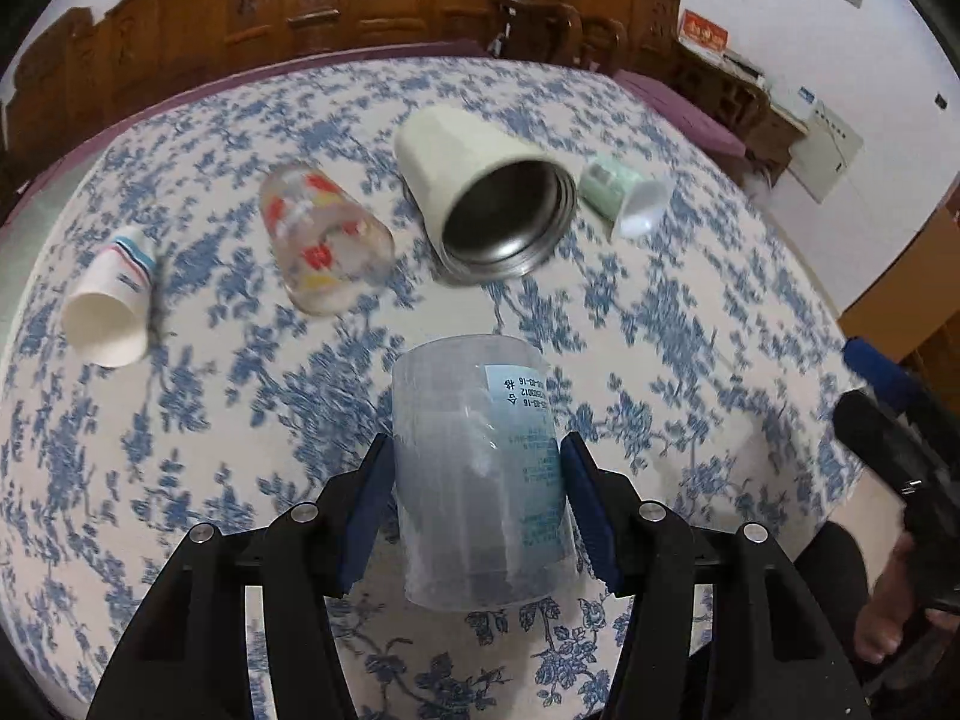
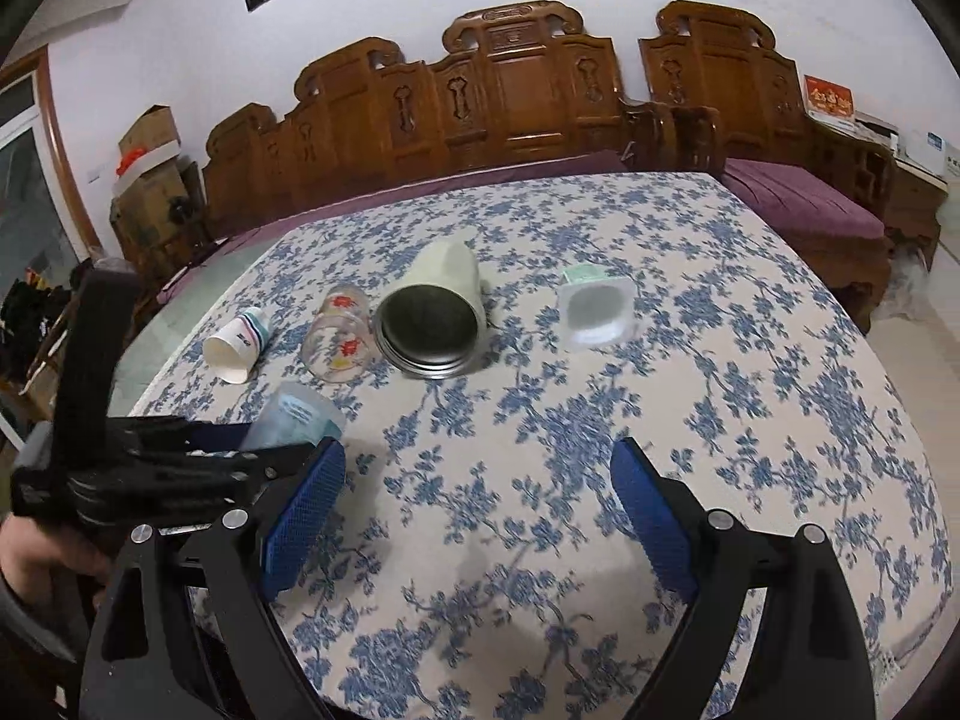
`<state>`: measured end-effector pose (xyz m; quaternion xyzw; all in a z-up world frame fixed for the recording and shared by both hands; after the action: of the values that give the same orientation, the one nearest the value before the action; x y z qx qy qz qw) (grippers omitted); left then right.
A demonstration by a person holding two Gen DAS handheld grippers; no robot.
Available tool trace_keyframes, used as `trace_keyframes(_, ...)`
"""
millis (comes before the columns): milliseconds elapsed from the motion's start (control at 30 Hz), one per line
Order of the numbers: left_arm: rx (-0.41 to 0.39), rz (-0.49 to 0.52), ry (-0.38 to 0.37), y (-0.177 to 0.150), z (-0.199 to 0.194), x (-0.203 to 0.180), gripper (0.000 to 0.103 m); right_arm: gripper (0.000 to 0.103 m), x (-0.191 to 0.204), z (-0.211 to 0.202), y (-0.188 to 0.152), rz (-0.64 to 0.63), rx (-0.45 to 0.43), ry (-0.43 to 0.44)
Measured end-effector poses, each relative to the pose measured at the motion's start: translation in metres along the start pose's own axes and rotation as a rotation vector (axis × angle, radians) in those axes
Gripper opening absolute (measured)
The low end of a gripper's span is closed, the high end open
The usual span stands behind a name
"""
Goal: Flip cup upside down
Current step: 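Lift the clear plastic cup with the right gripper and pull it back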
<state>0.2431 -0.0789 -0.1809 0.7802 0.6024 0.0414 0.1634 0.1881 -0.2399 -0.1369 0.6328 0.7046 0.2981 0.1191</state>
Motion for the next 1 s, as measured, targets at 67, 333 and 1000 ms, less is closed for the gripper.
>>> trace_keyframes(67,0.012,-0.003,0.003,-0.002,0.007,0.0,0.054,0.091,-0.001,-0.001,-0.002,0.002,0.003,-0.005)
trace_keyframes(333,-0.026,-0.021,0.014,-0.008,-0.008,0.012,0.069,0.091,0.005,-0.004,0.001,-0.016,0.002,-0.007)
trace_keyframes(1000,-0.287,-0.156,0.188,-0.051,-0.118,0.096,0.095,0.081,0.084,0.05,0.029,-0.12,0.157,0.076)
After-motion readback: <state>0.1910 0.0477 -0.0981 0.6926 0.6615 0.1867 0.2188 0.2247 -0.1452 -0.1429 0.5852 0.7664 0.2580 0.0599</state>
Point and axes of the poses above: each gripper's, at about its wrist camera, not at the fingertips, and z roughly the way its jaws point, x to its left, y to its top, the point moved 2 cm from there along z, roughly the way its jaws point, and after that the axes turned 12 degrees about x, right-handed, at the moved point
